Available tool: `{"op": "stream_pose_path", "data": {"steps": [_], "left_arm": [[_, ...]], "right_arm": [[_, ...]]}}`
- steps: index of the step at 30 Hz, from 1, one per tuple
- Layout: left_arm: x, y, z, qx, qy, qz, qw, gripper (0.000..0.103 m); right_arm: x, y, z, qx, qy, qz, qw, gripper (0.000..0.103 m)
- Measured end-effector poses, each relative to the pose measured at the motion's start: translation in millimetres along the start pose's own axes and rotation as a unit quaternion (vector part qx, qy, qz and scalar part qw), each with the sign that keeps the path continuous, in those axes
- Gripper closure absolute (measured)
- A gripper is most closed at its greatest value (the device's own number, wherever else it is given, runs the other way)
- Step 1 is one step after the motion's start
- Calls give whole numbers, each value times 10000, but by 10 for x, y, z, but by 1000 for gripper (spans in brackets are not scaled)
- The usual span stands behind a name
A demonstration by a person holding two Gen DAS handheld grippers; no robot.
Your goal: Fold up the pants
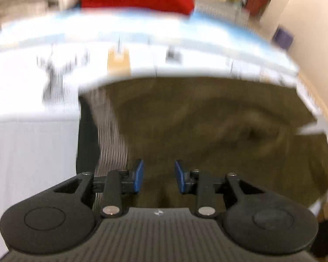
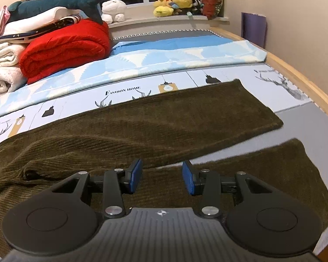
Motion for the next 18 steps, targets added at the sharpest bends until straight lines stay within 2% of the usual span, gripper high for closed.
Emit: {"op": "stream_pose_path", "data": {"steps": [2,7,9,10,11,14,18], "left_arm": [[138,-56,-68,-69,-221,-66,9997,68],[515,-151,-550,286,-431,-477,9975,68],[689,-78,-793,442,-516,-396,9969,68],[785,-13,-926,512,-580,-310,9965,68],[857,3,-1060,581,-627,-226,9961,68],[1118,144,-1449,736,-585,-156,9955,57],[1338,283,-1940,937,-357,-476,9938,15]], "right_arm": [[52,-4,-29,69,-19,-74,9999,60],[173,60,-34,318,-164,-316,9989,62],[215,126,-33,337,-286,-180,9989,78],[231,157,-33,370,-329,-123,9987,90],[249,185,-30,398,-377,-72,9985,92],[283,232,-50,458,-401,24,9981,92],[291,251,-126,640,-147,-13,9978,91]]}}
Point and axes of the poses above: each gripper's, at about its wrist camera, not at the fingertips, and z roughly against the way its jaws point, y to its left, x to its top, the point moved 2 cm from there along -z, roughly the way its jaws point, and after that the axes turned 8 degrees about -x, right-handed, at the moved point
